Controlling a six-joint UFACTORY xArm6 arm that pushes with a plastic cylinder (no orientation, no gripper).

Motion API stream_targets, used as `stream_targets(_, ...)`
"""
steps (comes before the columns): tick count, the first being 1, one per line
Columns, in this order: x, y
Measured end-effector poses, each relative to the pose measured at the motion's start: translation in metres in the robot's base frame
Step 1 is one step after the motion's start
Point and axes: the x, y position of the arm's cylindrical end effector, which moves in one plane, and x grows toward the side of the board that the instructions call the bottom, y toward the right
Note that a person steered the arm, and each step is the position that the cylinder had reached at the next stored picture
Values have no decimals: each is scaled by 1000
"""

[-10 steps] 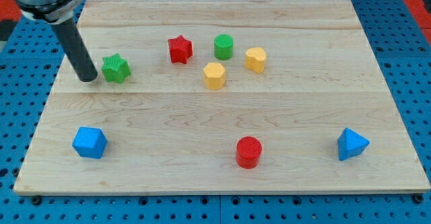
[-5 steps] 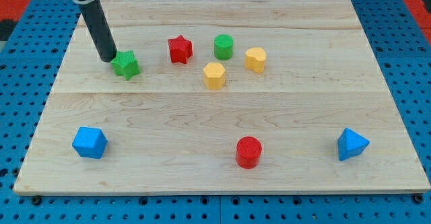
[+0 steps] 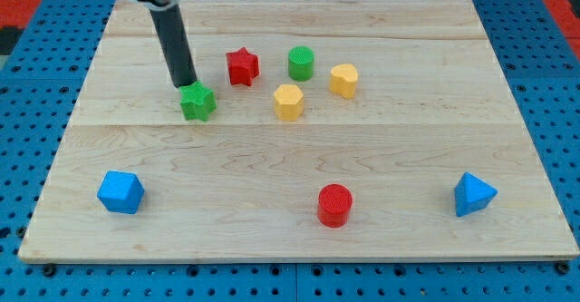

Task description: Slide the green star bottom left of the red star

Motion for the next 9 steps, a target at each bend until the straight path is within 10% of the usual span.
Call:
stream_targets(2,8,-80)
stream_targets(7,74,31)
stream_targets(9,63,-82)
